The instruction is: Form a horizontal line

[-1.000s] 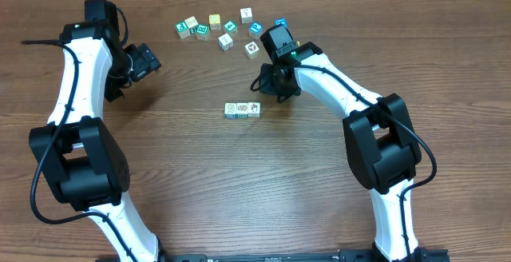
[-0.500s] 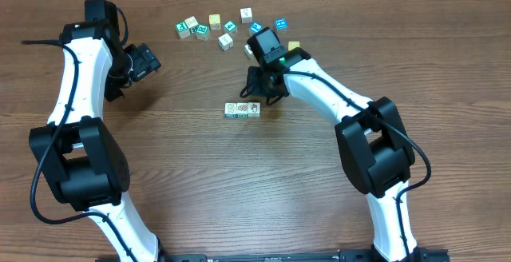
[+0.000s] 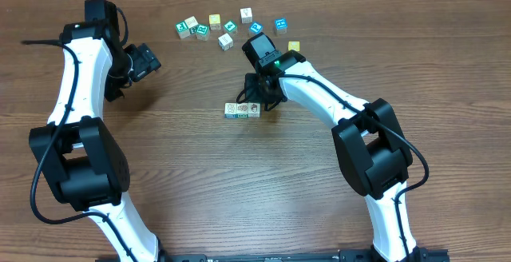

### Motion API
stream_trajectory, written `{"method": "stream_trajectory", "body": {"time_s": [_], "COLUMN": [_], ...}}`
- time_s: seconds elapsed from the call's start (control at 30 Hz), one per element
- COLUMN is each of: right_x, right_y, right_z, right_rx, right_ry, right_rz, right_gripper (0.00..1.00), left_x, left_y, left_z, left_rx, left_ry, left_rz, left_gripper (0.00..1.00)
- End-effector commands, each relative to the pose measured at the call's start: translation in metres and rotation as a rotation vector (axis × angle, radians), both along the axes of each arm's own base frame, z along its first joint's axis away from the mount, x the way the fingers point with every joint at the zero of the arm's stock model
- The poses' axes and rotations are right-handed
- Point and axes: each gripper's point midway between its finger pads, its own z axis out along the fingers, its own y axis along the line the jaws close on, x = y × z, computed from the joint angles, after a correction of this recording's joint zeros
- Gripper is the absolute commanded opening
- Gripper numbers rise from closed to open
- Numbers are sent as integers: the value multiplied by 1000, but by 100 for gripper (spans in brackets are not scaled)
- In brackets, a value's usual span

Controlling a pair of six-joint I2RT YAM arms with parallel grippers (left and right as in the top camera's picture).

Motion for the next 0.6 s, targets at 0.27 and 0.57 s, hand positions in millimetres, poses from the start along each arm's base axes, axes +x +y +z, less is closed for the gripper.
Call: {"method": "stream_trajectory", "body": {"time_s": [0.27, 0.57], "right_x": [-2, -5], "right_y": [8, 7], "right_z": [-1, -1], "right_rx": [1, -2], "right_ry": [-9, 1], "right_rz": [23, 23], "right_gripper": [4, 4], "left_x": [5, 5], "left_y": [2, 2], "left_z": [6, 6], "left_rx": [11, 11], "left_ry": [-17, -17], "left_rz": [-7, -7], "left_gripper": [100, 100]}}
